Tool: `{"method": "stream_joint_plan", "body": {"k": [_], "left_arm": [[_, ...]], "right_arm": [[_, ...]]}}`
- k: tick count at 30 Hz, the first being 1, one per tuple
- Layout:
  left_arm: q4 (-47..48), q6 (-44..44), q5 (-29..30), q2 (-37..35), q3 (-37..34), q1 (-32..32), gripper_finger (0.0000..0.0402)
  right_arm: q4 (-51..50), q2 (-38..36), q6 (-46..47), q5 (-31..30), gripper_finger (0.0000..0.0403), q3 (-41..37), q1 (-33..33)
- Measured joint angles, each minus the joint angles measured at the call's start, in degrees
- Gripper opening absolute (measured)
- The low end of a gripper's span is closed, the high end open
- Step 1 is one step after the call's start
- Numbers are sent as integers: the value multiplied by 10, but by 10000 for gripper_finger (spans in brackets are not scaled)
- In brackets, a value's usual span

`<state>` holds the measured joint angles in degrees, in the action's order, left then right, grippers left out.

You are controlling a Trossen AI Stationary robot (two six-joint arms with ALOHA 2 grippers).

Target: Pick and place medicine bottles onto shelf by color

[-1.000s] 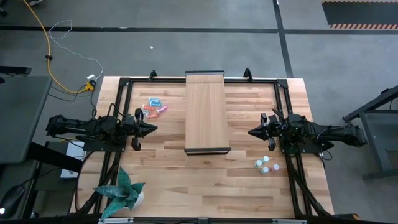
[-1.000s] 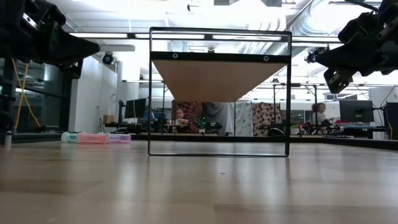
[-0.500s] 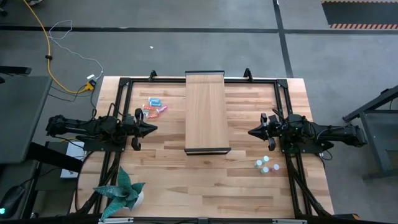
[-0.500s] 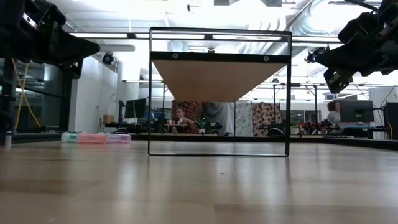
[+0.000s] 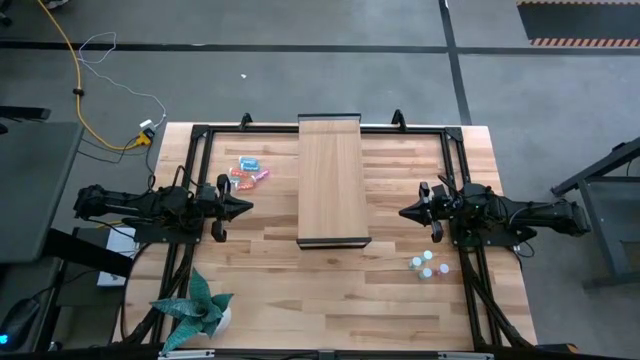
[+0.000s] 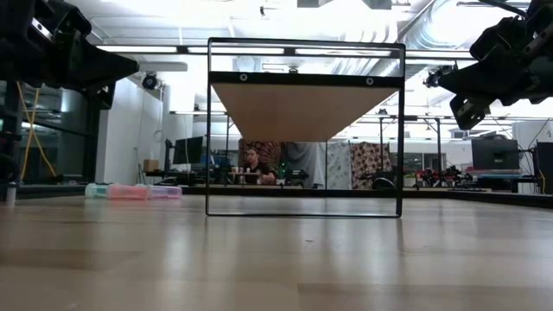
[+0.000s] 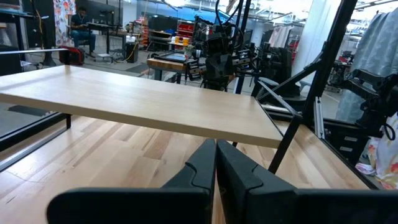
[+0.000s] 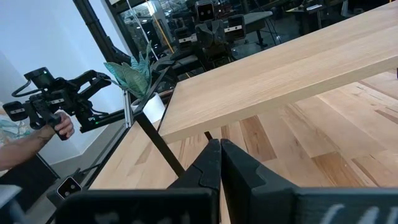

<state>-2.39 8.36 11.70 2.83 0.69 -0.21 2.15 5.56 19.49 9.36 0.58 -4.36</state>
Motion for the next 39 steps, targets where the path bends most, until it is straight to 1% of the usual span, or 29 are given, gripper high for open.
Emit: {"method": "stream_joint_plan", "body": {"k": [10, 14, 17, 20, 22, 24, 28, 31, 33, 36, 37, 39], "left_arm": [[-1, -2, 2, 0, 0, 0, 3], [-30, -5, 38, 0, 0, 0, 3], [-81, -20, 84, 1, 0, 0, 6], [-114, -60, 104, 9, 7, 1, 26], [-115, -76, 128, 25, 28, 3, 51], [-104, -67, 152, 49, 56, 7, 83], [-40, -59, 176, 128, 138, 13, 157], [52, -44, 235, 200, 211, 26, 205], [116, -14, 264, 250, 255, 41, 230], [246, 44, 261, 323, 320, 74, 254], [291, 77, 251, 348, 340, 87, 258], [380, 138, 209, 394, 372, 114, 262]], "right_arm": [[0, 0, 0, 0, 0, 0, 0], [0, 0, 0, 0, 0, 0, 0], [0, 0, 0, 0, 0, 0, 0], [0, 0, 0, 0, 0, 0, 0], [0, 0, 0, 0, 0, 0, 0], [0, 0, 0, 0, 0, 0, 0], [0, 0, 0, 0, 0, 0, 0], [0, 0, 0, 0, 0, 0, 0], [0, 0, 0, 0, 0, 0, 0], [0, 0, 0, 0, 0, 0, 0], [0, 0, 0, 0, 0, 0, 0], [0, 0, 0, 0, 0, 0, 0]]}}
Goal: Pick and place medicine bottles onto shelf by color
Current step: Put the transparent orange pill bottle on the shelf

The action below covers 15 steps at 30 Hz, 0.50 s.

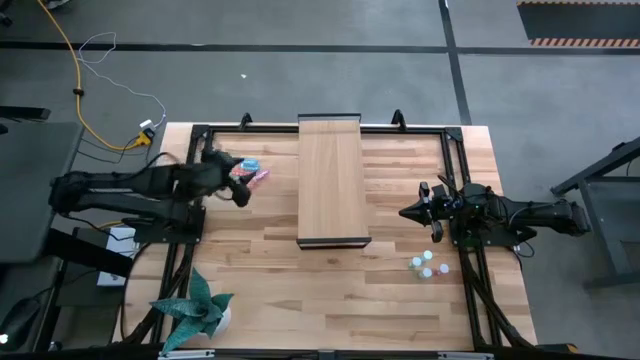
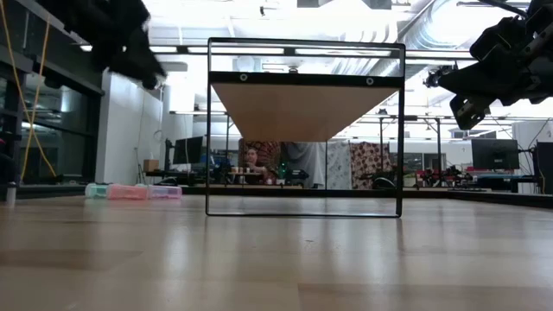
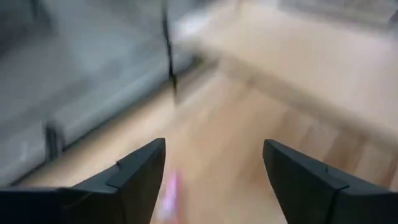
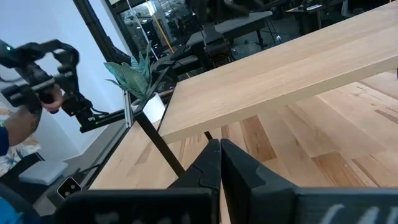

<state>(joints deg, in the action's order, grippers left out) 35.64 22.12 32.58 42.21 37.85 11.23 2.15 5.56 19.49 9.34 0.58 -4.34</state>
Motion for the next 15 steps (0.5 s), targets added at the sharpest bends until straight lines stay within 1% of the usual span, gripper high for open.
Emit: {"method": "stream_joint_plan", "body": {"k": [2, 4, 6, 9, 15], "left_arm": [[66, 35, -57, 39, 20, 27, 263], [103, 42, -108, 74, 27, 51, 261], [130, 41, -148, 104, 25, 72, 259], [147, 37, -182, 146, 23, 99, 258], [156, -11, -229, 222, 23, 145, 257]], "right_arm": [[0, 0, 0, 0, 0, 0, 0], [0, 0, 0, 0, 0, 0, 0], [0, 0, 0, 0, 0, 0, 0], [0, 0, 0, 0, 0, 0, 0], [0, 0, 0, 0, 0, 0, 0]]}}
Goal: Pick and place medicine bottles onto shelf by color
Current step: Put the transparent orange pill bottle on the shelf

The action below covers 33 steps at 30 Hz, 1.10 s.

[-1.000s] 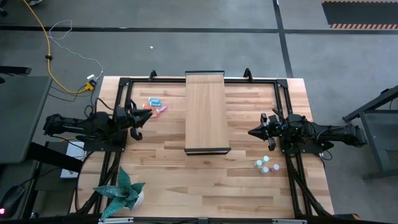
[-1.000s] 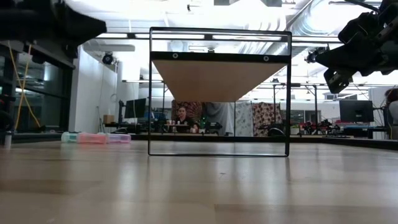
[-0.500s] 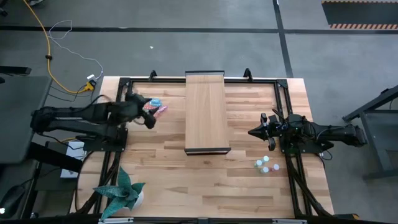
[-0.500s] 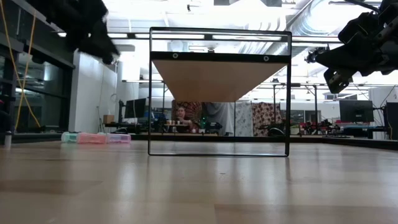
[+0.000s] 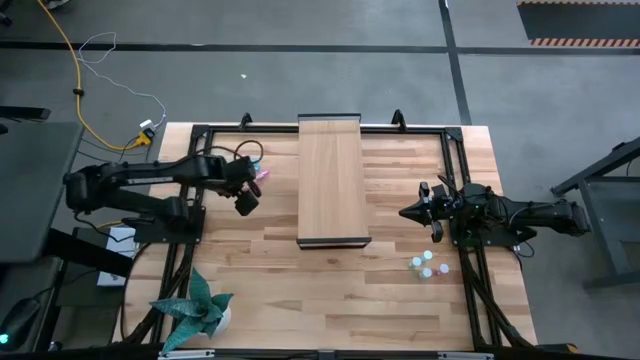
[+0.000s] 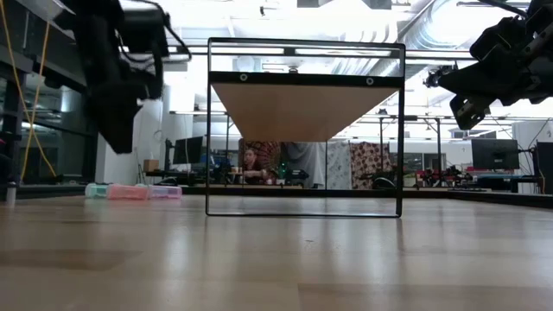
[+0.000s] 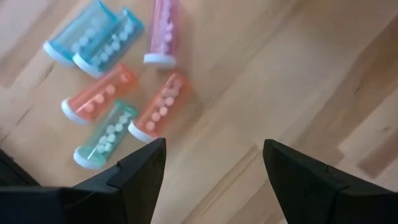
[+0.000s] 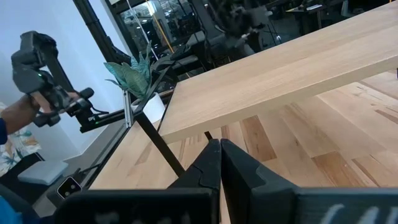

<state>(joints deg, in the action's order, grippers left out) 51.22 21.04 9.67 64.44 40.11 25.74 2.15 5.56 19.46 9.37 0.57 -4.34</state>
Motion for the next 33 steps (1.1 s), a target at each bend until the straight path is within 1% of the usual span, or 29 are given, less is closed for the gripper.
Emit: {"method": "stream_joint_plan", "body": {"k": [5, 10, 13, 17, 20, 24, 28, 33], "left_arm": [[-1, -48, -1, 60, 0, 42, 257], [-10, -58, -3, 116, 0, 83, 257], [-33, -63, -2, 141, 0, 97, 257], [-99, -95, -2, 165, 0, 100, 257], [-125, -116, -2, 173, 0, 99, 257], [-115, -123, -1, 181, 0, 99, 257], [-84, -123, -1, 189, 0, 99, 256], [-73, -136, -3, 205, 0, 99, 238]], "right_arm": [[0, 0, 0, 0, 0, 0, 0], [0, 0, 0, 0, 0, 0, 0], [0, 0, 0, 0, 0, 0, 0], [0, 0, 0, 0, 0, 0, 0], [0, 0, 0, 0, 0, 0, 0], [0, 0, 0, 0, 0, 0, 0], [0, 0, 0, 0, 0, 0, 0], [0, 0, 0, 0, 0, 0, 0]]}}
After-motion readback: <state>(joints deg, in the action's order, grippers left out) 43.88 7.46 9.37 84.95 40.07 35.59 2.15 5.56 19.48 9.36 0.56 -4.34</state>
